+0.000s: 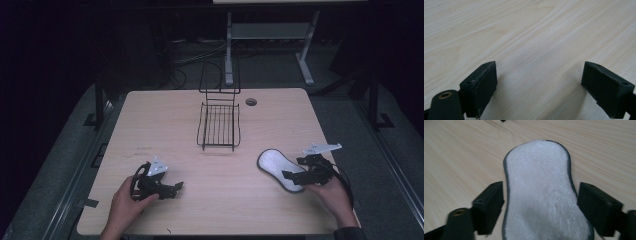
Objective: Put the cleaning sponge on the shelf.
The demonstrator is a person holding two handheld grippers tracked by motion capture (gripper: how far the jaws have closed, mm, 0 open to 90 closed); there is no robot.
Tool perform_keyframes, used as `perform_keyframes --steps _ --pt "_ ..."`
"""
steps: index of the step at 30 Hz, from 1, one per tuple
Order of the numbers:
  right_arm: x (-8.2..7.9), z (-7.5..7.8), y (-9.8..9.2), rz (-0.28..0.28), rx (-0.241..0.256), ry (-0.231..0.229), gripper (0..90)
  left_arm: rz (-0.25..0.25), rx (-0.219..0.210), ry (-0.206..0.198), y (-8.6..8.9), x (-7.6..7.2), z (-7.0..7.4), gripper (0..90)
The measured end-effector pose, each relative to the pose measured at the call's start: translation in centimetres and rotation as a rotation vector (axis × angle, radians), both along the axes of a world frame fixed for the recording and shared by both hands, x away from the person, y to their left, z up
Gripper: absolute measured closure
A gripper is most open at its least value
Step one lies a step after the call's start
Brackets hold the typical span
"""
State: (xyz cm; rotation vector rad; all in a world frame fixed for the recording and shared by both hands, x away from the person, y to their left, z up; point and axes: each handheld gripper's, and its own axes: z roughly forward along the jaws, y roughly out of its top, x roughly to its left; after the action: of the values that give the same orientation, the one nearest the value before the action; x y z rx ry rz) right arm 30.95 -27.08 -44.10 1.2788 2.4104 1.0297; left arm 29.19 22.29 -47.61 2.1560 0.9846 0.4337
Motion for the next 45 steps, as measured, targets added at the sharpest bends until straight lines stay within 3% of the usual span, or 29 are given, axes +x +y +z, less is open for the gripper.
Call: perform_keyframes --steps 7,11,18,23,45 --pt "1.8 -0.7 0.6 0.015 -0.032 0.021 9.9 0.0 0.0 -0.001 0.0 0.0 0.0 12.4" --pt "2.4 -1.4 1.0 0.019 -0.023 0.03 9.8 -0.001 0.001 0.0 0.0 0.0 0.0 12.4" --pt "2.6 -1.9 1.3 0.027 -0.008 0.031 9.8 -0.001 0.003 0.001 0.0 0.0 0.0 12.4" --pt "2.7 -2.3 1.6 0.032 -0.045 0.034 9.8 0.001 0.0 0.0 0.0 0.0 0.0 12.4" --pt "2.9 -2.6 2.0 0.058 -0.072 0.062 15.1 -0.002 0.004 0.001 0.0 0.0 0.0 12.4"
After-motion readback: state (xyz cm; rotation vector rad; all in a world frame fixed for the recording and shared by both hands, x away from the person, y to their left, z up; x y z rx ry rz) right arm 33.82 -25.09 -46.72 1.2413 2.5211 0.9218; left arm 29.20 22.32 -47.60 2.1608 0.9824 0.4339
